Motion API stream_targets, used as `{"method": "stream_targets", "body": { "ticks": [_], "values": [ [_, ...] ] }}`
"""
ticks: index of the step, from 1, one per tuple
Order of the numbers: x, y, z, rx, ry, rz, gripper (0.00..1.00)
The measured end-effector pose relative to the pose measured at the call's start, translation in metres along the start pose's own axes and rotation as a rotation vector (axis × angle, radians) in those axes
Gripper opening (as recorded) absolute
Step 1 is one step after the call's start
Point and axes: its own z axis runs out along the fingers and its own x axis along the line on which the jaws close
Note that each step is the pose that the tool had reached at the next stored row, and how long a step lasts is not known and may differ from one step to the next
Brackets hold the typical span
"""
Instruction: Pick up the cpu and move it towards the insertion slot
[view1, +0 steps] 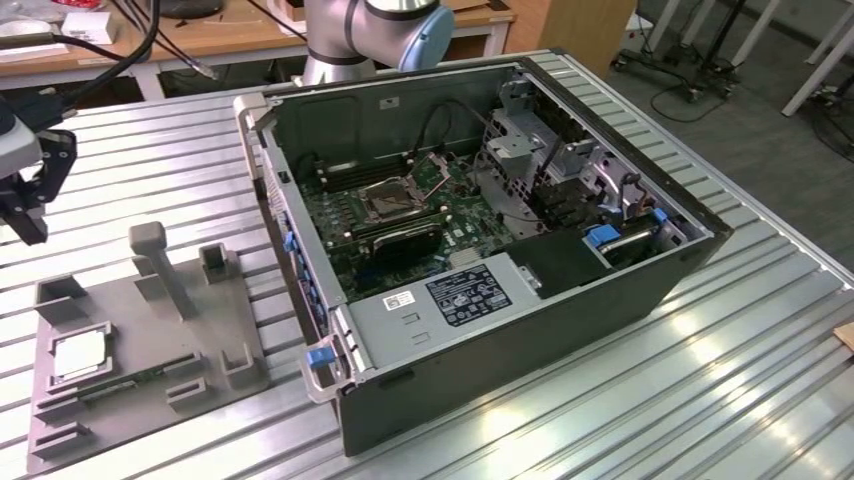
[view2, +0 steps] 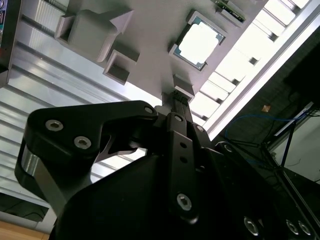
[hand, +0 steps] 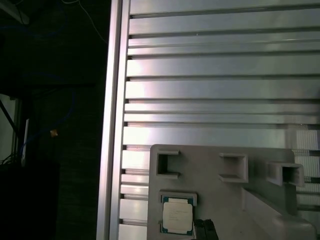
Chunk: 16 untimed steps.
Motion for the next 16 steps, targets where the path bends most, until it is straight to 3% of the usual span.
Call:
{"method": "stream_targets", "body": {
  "ticks": [16],
  "values": [
    [0.0001,-0.0038,0.0028,0.0001,0.0000,0.000,0.10]
  ]
}}
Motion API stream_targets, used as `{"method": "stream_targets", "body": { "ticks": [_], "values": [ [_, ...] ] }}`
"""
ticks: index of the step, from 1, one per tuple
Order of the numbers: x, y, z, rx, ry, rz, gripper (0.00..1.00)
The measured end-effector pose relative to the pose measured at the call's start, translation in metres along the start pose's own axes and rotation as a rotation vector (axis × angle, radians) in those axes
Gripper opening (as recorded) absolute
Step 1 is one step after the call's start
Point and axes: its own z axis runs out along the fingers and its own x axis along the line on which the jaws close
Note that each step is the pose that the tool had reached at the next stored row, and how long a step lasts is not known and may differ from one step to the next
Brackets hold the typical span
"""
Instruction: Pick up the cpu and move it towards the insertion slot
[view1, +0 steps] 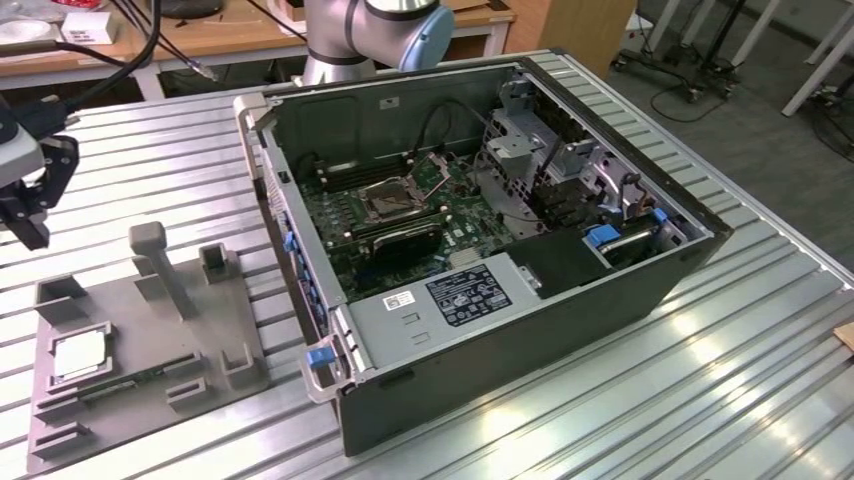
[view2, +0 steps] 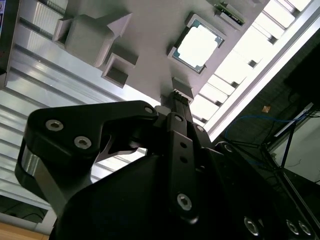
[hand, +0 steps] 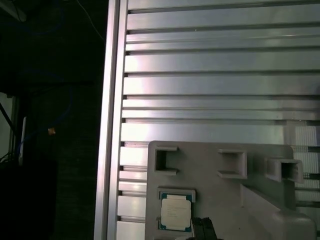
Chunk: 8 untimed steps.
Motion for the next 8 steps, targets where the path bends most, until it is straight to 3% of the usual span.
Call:
{"method": "stream_targets", "body": {
  "ticks": [8],
  "values": [
    [0.0003,-0.0026,0.0050,0.0000,0.0000,0.000,0.10]
  ]
}}
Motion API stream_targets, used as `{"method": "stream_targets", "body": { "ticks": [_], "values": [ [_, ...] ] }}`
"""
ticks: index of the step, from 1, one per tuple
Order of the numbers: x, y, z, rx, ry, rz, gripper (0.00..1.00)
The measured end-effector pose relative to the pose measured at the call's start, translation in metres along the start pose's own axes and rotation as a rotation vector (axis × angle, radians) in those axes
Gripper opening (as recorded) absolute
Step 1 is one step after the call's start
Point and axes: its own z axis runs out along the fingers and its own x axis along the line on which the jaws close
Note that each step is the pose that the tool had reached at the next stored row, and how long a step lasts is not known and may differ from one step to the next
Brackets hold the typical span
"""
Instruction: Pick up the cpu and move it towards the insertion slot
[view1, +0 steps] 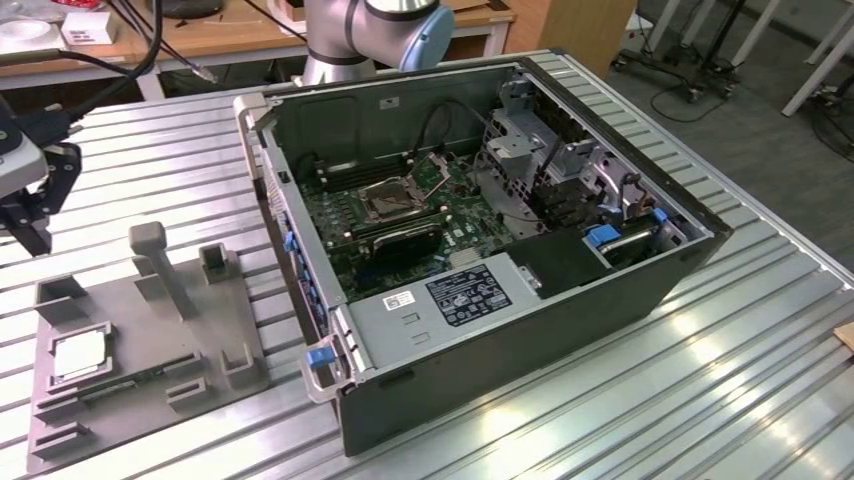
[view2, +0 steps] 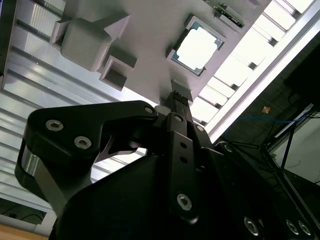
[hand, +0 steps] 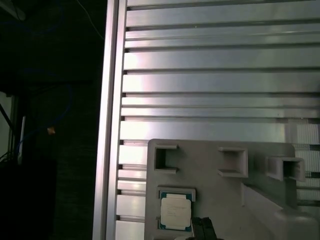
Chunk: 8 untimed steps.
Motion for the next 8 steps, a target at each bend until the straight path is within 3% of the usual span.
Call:
{"method": "stream_targets", "body": {
  "ticks": [8],
  "values": [
    [0.0010,-0.0035,0.0047,0.0001,0.0002,0.000,0.10]
  ]
}}
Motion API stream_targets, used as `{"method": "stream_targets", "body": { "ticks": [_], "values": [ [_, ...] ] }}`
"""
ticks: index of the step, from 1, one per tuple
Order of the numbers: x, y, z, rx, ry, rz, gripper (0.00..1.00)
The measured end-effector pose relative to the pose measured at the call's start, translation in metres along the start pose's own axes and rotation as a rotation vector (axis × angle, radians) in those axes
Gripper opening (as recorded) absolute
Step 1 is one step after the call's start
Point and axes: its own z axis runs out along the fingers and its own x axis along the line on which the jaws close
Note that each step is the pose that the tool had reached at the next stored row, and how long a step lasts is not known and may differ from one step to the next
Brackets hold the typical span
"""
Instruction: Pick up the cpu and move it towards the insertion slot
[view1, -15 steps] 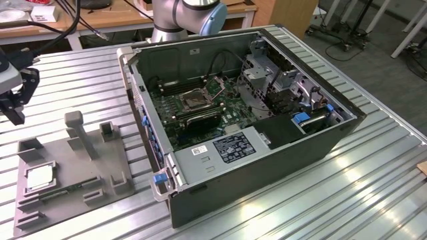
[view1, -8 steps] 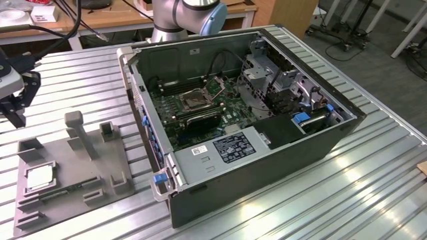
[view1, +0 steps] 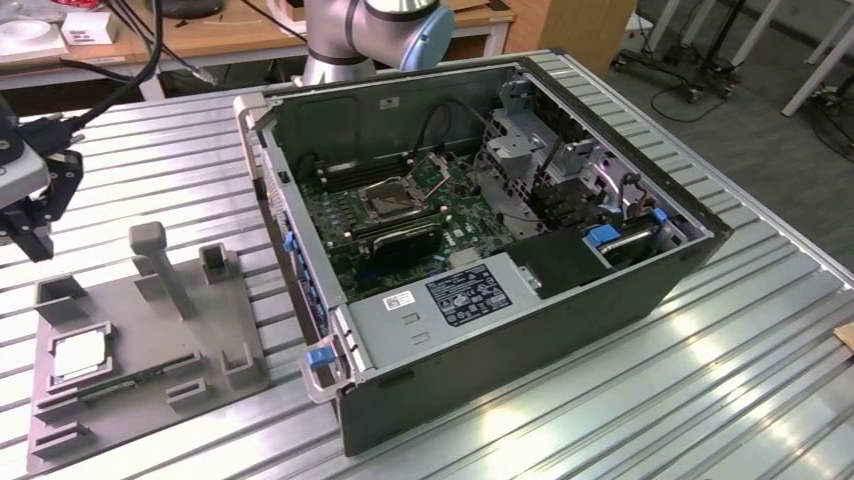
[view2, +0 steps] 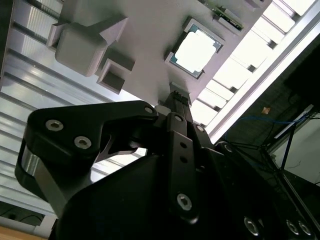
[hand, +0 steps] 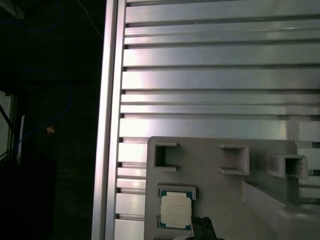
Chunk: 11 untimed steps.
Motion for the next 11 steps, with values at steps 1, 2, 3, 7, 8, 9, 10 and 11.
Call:
{"method": "stream_targets", "body": {
  "ticks": [1,2,3,7,8,9,10,11],
  "values": [
    [0.0002,-0.0004,0.0008,-0.0001,-0.0001,0.000,0.10],
    [0.0003,-0.0007,0.0016,-0.0001,-0.0002,0.000,0.10],
    [0.0004,-0.0010,0.0025,-0.0001,-0.0002,0.000,0.10],
    [0.0010,-0.0020,0.0058,-0.0001,-0.0002,0.000,0.10],
    [0.0011,-0.0023,0.0067,-0.0001,-0.0001,0.000,0.10],
    [0.0012,-0.0026,0.0074,-0.0001,-0.0001,0.000,0.10],
    [0.0014,-0.0028,0.0080,0.0000,-0.0001,0.000,0.10],
    [0.0017,-0.0029,0.0085,0.0000,0.0000,0.000,0.10]
  ]
}}
